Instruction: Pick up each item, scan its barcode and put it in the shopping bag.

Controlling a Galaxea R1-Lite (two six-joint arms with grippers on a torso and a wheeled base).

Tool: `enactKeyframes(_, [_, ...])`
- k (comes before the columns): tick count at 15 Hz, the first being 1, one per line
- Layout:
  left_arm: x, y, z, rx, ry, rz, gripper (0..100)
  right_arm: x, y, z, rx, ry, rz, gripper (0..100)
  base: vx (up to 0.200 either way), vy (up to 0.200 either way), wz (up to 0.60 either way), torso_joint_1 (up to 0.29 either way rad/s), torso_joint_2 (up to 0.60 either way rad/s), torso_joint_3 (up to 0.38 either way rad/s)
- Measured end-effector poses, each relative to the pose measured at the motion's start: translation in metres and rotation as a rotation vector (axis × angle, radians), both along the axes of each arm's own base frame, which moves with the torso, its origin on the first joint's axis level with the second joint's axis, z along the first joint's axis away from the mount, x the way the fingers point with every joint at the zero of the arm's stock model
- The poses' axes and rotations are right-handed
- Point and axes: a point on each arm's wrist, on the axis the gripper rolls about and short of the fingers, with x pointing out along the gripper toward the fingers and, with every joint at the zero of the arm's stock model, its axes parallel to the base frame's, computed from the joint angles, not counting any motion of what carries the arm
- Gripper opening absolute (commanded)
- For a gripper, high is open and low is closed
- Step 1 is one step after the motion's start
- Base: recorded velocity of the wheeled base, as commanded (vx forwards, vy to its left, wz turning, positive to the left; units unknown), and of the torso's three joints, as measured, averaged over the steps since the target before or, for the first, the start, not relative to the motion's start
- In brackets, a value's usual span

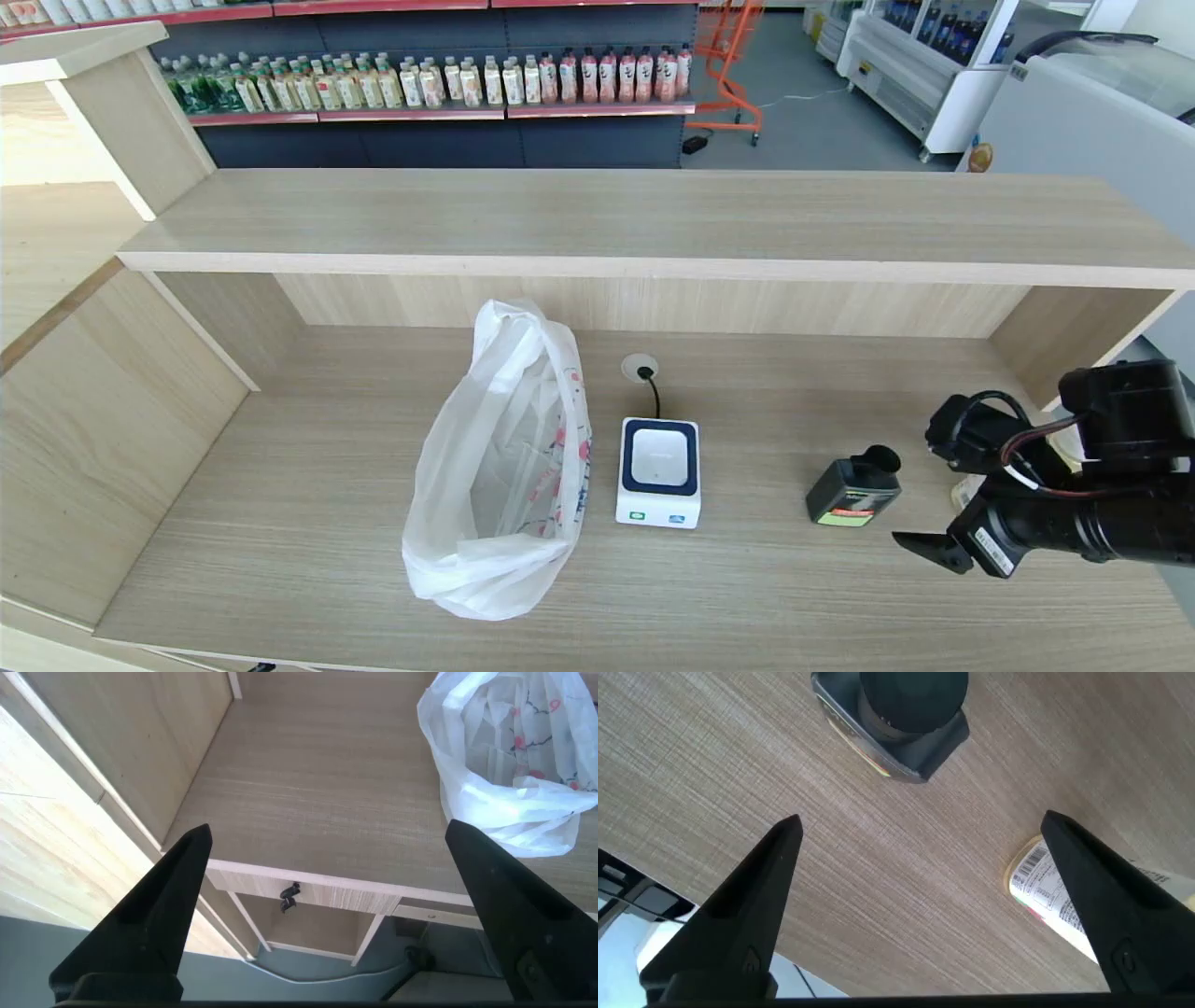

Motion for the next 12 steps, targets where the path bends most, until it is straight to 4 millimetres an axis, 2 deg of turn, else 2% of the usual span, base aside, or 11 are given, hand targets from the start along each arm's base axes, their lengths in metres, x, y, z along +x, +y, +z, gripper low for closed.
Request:
enactKeyframes(6, [0.0, 0.0, 0.0, 0.0, 0.0, 0.0, 100, 0.038, 0.017, -0.013, 0.042, -0.019, 0.117, 100, 0.0, 0.0, 0.0, 0.0, 0.0, 0.0])
enactKeyframes(11, [0.0, 0.0, 0.0, 0.0, 0.0, 0.0, 100, 0.051, 0.026, -0.026, 0.022, -0.01, 0.172, 100, 0.0, 0.0, 0.0, 0.0, 0.0, 0.0])
enactKeyframes(12, [0.0, 0.0, 0.0, 0.0, 0.0, 0.0, 100, 0.054, 0.027, -0.026, 0.023, -0.01, 0.175, 0, 0.0, 0.0, 0.0, 0.0, 0.0, 0.0])
